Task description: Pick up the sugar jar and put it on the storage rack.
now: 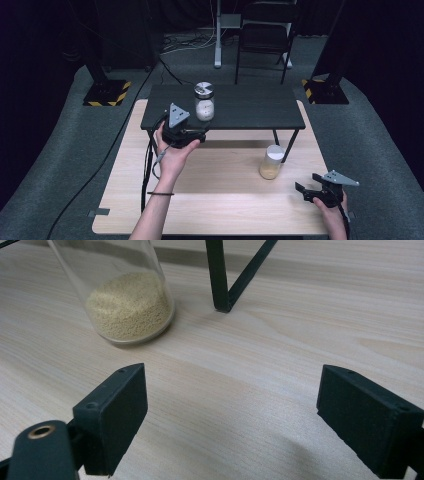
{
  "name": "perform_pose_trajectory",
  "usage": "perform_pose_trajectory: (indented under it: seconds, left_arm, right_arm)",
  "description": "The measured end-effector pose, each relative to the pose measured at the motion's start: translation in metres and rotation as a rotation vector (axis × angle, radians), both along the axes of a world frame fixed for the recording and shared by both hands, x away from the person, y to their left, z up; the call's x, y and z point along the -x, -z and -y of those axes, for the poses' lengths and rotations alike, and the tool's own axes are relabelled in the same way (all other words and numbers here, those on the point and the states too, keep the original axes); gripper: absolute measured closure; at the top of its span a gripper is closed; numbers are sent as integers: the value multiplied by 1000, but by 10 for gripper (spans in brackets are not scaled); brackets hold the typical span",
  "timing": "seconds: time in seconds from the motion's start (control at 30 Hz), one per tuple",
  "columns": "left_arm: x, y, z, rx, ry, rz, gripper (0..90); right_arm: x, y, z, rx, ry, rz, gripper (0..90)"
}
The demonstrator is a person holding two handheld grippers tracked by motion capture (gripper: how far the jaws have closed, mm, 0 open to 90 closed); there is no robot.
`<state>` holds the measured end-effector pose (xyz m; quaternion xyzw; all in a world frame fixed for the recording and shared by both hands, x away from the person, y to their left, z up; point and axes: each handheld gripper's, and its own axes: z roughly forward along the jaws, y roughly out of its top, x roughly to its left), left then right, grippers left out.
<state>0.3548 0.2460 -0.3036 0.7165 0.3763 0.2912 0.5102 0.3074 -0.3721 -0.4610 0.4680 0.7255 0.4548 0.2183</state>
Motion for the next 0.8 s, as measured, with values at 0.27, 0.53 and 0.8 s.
perform_pose_trajectory:
  seconds: [0.27,0.53,0.8]
  left_arm:
    - [33,28,-23,-41,111,27,119]
    - [55,66,-39,-59,117,7,110]
    - [69,114,-60,-66,97,-55,109]
  right_arm:
    - [1,0,-1,1,4,0,118]
    - [1,0,-1,-1,6,1,118]
    - [1,0,-1,-1,8,0,118]
